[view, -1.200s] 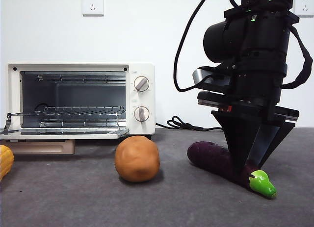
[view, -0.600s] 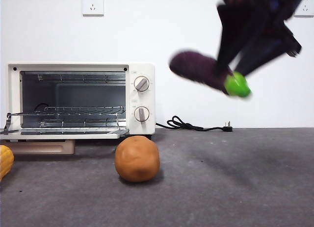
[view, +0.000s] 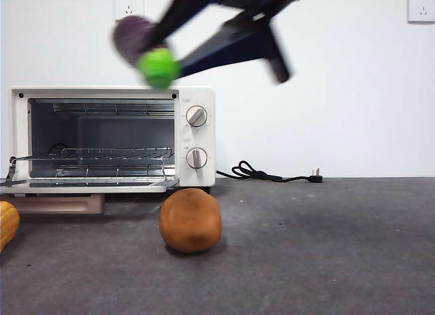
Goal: Take the eggplant from the table,put the eggplant in the oven
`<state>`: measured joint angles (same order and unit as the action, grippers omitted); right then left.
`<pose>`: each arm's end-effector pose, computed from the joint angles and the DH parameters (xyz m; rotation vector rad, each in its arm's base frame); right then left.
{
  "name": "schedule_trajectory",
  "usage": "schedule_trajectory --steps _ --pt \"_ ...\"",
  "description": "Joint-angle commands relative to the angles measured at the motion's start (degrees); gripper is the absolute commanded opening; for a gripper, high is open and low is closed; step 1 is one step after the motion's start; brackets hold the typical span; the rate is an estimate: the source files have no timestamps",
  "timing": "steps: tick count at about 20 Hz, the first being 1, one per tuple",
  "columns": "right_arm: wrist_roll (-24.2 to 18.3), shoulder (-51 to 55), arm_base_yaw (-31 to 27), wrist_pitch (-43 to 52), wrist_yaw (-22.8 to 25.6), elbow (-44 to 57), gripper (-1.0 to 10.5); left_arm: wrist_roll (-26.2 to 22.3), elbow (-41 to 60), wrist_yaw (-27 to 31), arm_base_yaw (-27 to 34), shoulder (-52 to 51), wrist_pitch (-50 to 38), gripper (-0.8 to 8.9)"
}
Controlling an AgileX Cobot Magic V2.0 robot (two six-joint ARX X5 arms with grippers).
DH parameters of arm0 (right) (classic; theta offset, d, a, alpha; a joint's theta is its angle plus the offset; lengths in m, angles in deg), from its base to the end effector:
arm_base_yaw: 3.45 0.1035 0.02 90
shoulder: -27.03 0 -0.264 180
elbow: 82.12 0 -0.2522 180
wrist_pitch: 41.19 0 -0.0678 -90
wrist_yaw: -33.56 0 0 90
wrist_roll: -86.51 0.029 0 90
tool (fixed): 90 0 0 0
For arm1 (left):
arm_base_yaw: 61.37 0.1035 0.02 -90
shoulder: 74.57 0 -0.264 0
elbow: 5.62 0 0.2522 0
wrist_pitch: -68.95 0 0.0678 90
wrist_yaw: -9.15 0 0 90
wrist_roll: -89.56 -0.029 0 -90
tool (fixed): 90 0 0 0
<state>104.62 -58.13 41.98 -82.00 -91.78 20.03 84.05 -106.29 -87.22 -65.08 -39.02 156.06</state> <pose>0.2049 0.2319 0.2664 0.1655 1.1040 1.1625 0.0007 -0.0033 0.4496 0.0858 0.3755 -0.1921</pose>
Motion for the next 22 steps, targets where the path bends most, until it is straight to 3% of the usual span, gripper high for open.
schedule_trajectory --steps 1,7,11,15,18,22 --pt "8.22 -5.42 1.33 6.25 -2.91 -2.03 -0.1 -0.46 0.26 -0.07 -0.13 -0.09 -0.11 -0.06" --pt "13.68 -20.7 2.89 8.37 -8.11 -21.99 -0.1 -0.46 0.26 -0.07 -0.13 -0.09 -0.09 -0.06" --pt "21.2 -32.35 2.49 8.63 -11.32 -36.15 -0.1 -0.46 0.26 -0.07 -0.15 -0.09 -0.07 -0.06" --pt "27.69 -41.57 2.12 9.07 -12.68 -43.69 -0.1 -0.48 0.26 -0.02 -0.33 -0.09 -0.04 -0.06" --pt "33.33 -44.61 1.29 13.03 -10.78 -45.38 -0.1 -0.48 0.26 -0.02 -1.09 -0.09 -0.02 -0.06" --pt "40.52 -45.24 -0.55 17.55 -0.39 -45.38 -0.1 -0.48 0.26 -0.02 -1.68 -0.09 0.35 -0.06"
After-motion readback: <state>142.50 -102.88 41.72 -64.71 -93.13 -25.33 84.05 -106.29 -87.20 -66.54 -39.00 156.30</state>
